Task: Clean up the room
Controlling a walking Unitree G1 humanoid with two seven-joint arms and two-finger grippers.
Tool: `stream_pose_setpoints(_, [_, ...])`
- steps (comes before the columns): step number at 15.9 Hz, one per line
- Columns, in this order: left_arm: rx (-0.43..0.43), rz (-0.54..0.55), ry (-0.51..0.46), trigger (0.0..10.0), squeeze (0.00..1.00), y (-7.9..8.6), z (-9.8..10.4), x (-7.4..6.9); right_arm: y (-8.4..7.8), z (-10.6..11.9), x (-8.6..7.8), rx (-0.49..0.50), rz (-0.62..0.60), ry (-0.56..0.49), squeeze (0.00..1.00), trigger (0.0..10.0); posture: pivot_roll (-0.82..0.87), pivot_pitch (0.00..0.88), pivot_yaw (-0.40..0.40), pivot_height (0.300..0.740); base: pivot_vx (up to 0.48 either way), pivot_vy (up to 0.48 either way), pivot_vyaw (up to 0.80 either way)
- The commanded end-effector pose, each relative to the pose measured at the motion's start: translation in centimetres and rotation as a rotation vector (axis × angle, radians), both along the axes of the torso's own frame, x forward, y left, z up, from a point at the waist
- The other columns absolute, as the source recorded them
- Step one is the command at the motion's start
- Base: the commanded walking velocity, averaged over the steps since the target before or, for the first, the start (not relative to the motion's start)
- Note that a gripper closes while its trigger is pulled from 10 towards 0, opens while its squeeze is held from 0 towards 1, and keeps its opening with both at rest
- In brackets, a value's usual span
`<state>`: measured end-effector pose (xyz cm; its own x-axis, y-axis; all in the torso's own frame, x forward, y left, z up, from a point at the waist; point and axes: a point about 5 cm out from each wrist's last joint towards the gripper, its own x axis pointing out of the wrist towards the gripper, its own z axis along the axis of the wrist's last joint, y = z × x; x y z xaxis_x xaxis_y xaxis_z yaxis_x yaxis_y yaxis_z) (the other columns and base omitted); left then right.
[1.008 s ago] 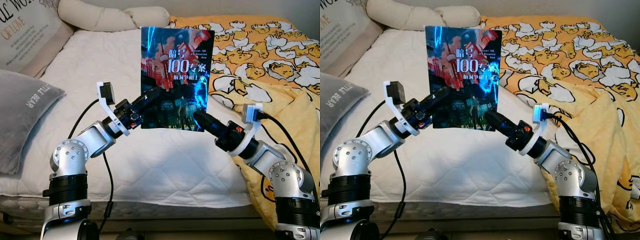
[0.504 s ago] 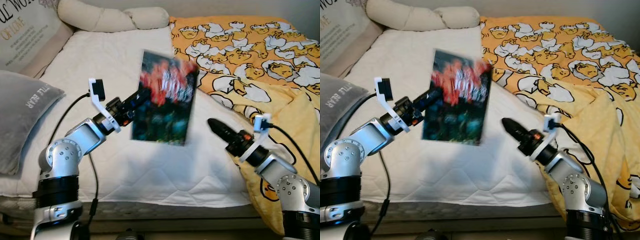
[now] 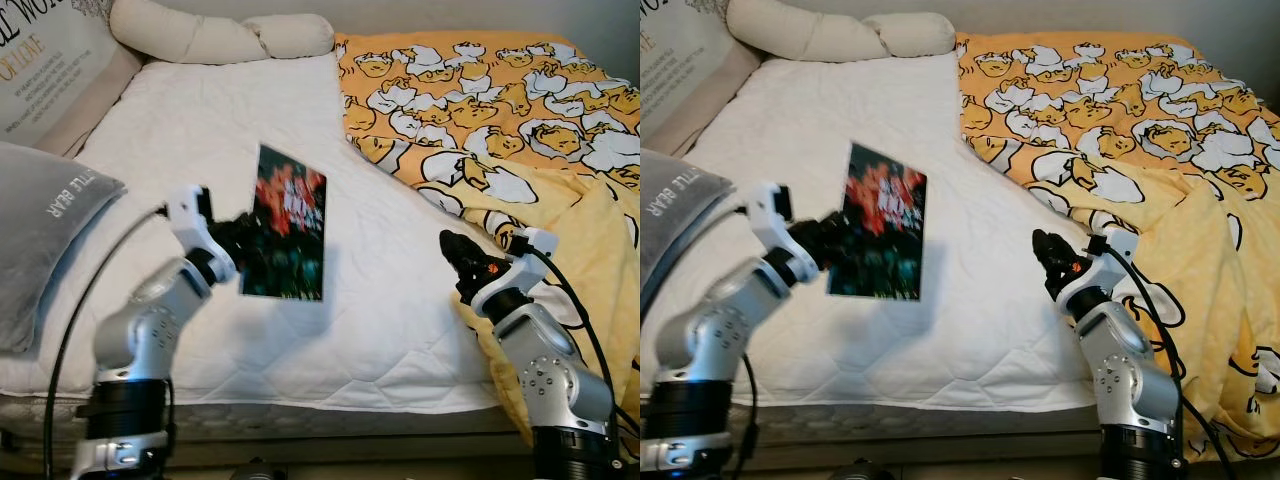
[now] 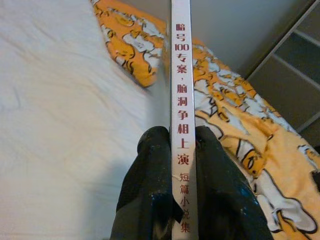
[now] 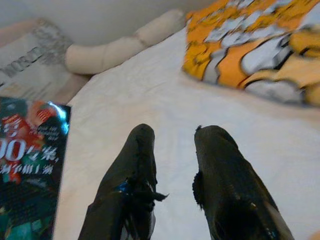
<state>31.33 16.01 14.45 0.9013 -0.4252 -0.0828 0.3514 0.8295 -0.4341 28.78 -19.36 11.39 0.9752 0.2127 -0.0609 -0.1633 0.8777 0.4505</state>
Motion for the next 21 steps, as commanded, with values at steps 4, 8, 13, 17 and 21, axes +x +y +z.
stream_pose_setpoints(4, [0.259, 0.109, -0.12, 10.0, 0.0, 1.6, 1.3, 1.0, 0.1, 0.2, 0.6, -0.293, -0.057, -0.004, 0.0, 10.0, 0.03, 0.0, 0.024, 0.74, 0.0, 0.0, 0.0])
stream_pose_setpoints(8, [0.278, 0.098, -0.229, 0.0, 0.0, 1.0, 2.1, 0.3, 1.4, -0.4, 0.3, -0.362, -0.023, -0.005, 0.0, 10.0, 0.03, 0.0, 0.027, 0.74, 0.0, 0.0, 0.0])
stream_pose_setpoints(13, [0.411, 0.151, -0.232, 10.0, 0.0, 1.2, 1.4, 0.1, 1.8, -0.4, 0.3, -0.376, -0.043, -0.019, 0.0, 10.0, 0.03, 0.0, 0.029, 0.74, 0.0, 0.0, 0.0])
stream_pose_setpoints(17, [0.418, 0.144, -0.23, 10.0, 0.0, 0.9, 1.0, -0.4, 2.6, -0.5, 0.3, -0.38, -0.006, -0.036, 0.0, 10.0, 0.04, 0.0, 0.023, 0.74, 0.0, 0.296, 0.0])
stream_pose_setpoints(21, [0.434, 0.135, -0.233, 10.0, 0.0, 0.9, 1.0, -0.5, 3.1, -0.7, 0.4, -0.402, 0.038, -0.028, 0.0, 10.0, 0.04, 0.0, 0.023, 0.74, 0.0, 0.405, 0.0])
